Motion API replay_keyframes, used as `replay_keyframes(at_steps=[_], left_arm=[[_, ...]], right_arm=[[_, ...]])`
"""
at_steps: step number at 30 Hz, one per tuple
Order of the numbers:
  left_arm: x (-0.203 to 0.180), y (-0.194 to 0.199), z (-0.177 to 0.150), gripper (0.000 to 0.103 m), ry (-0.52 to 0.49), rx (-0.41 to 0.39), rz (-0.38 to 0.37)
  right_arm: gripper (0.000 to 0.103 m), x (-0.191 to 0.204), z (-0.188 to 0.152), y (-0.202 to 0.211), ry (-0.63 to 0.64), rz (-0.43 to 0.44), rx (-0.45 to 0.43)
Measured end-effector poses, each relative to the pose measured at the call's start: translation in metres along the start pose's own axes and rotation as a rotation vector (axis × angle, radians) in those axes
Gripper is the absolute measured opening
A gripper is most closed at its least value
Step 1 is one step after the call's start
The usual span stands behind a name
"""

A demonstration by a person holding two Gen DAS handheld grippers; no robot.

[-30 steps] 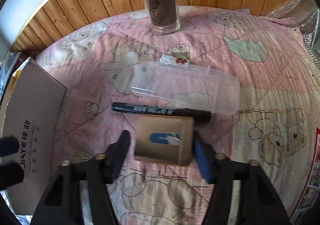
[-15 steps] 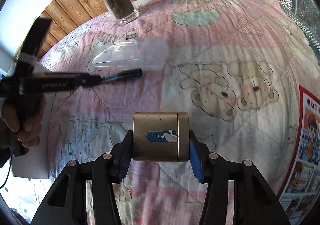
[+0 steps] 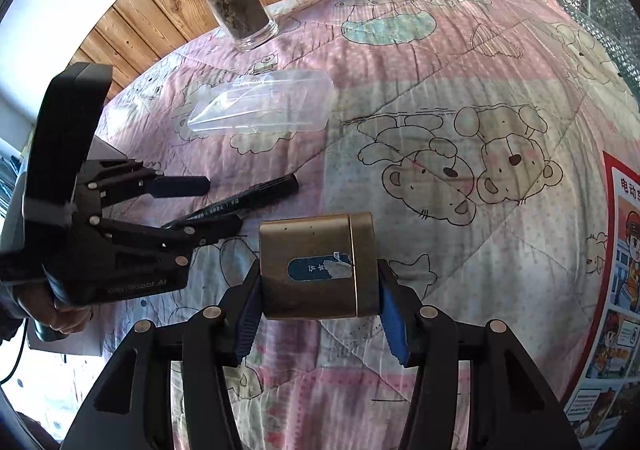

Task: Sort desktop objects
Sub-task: 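Grasp the black marker with the left tool while the right tool grasps the gold tin, then carry the marker and gold tin over the white box with both tools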

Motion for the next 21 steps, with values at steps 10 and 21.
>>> replay_keyframes(at_steps=[10, 21], left_arm=[[-0.006, 0.026, -0.037, 0.013, 0.195, 0.016, -0.077], [-0.009, 0.078, -0.071, 0.013, 0.313, -0.054, -0.105]], right_arm=[[0.053, 0.017, 0.001, 0.021, 0.018, 0.011, -0.025], [0.053, 0.056, -0.005, 0.041, 0.080, 0.041, -0.035]])
Point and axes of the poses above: each gripper's, at about its wrist camera, not at the fingertips, and y roughly against the way its jaws point, x to its left, z to its top, the point moved 10 cm from there along -y, roughly the way its jaws point, and after that the axes turned 1 degree about x, right-handed, at the moved point
